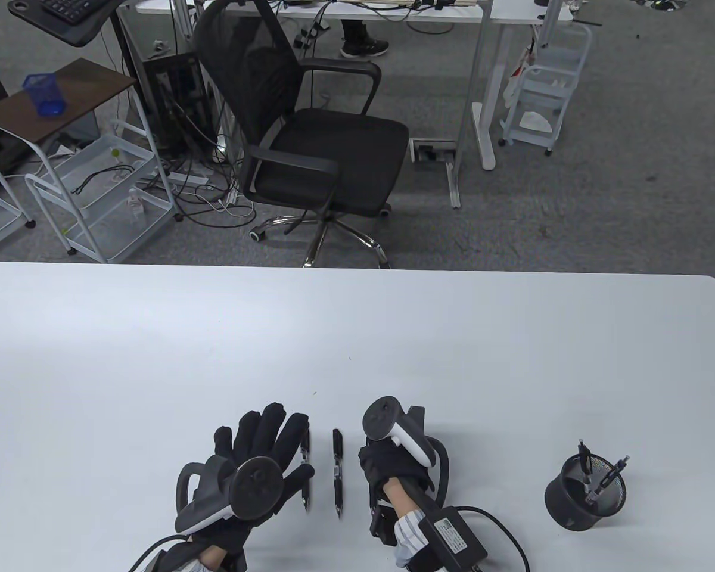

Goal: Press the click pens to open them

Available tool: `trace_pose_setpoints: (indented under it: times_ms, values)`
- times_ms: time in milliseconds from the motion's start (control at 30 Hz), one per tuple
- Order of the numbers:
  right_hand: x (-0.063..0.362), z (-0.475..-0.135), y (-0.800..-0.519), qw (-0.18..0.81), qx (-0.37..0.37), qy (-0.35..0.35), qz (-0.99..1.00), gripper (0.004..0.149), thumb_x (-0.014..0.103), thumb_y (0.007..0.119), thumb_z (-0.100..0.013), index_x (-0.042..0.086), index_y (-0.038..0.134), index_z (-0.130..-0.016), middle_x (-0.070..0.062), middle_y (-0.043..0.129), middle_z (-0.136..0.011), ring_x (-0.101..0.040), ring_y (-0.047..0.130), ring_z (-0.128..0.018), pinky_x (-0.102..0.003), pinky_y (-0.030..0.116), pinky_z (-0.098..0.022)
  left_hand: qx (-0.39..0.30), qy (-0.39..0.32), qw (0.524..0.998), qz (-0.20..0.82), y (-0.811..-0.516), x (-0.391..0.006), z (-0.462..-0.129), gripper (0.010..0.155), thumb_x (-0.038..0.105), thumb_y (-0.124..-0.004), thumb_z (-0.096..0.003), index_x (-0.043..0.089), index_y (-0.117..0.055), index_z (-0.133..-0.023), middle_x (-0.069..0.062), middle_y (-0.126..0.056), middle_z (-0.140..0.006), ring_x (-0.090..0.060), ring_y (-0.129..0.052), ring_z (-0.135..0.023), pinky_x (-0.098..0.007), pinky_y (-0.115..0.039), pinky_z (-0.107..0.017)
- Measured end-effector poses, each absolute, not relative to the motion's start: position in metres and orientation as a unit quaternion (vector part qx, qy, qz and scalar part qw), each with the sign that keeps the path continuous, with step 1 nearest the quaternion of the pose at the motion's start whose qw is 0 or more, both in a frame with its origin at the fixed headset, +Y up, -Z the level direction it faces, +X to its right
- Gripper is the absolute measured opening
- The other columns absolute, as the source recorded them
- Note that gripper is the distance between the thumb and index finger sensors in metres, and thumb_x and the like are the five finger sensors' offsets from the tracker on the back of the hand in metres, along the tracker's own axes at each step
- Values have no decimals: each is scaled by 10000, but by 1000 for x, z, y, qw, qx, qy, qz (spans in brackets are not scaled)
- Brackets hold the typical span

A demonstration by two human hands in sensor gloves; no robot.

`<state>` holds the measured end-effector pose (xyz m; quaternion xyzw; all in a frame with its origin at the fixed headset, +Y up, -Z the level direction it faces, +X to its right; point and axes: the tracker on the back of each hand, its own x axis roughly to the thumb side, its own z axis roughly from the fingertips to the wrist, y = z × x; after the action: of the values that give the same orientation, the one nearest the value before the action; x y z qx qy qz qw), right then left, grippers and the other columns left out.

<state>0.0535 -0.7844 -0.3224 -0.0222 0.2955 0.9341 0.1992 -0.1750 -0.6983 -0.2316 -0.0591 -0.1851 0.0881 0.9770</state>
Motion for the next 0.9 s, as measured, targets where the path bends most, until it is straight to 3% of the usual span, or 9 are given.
trace_pose_setpoints:
  times_ms: [167,267,433,600,900]
  values:
    - [101,-319,-728,217,-57,219,950,737,259,685,-673,-153,299,-1146,-415,441,-1090,-572,620,-924,-738,409,-678,-60,-185,977,87,-698,-174,-231,697,583,-518,-704,279,-229,-1261,-216,-242,-1321,-593,-375,-1166,-805,-330,-766]
    - [142,-315,-690,191,-95,162,963,712,276,711,-665,-94,374,-1172,-397,436,-1137,-583,554,-1003,-737,327,-717,-59,-186,977,86,-698,-174,-231,699,583,-518,-704,277,-227,-1261,-217,-241,-1321,-593,-375,-1166,-803,-324,-768]
    - [210,-303,-654,110,-165,85,976,761,301,759,-636,-67,376,-1181,-375,424,-1159,-565,537,-1033,-710,289,-753,-59,-185,977,85,-698,-174,-231,698,581,-520,-704,277,-229,-1261,-218,-242,-1321,-593,-372,-1166,-803,-326,-768]
    - [263,-284,-655,74,-232,69,967,841,351,784,-608,-68,340,-1186,-380,317,-1189,-591,392,-1074,-718,187,-750,-63,-185,978,79,-700,-172,-231,698,582,-519,-704,278,-228,-1261,-215,-241,-1321,-592,-373,-1167,-804,-326,-767]
    - [293,-270,-676,81,-262,84,958,714,360,806,-589,-67,615,-1130,-330,176,-1220,-571,144,-1078,-742,85,-706,-65,-185,978,75,-702,-171,-232,698,580,-521,-703,277,-230,-1260,-217,-243,-1320,-594,-375,-1164,-803,-324,-767]
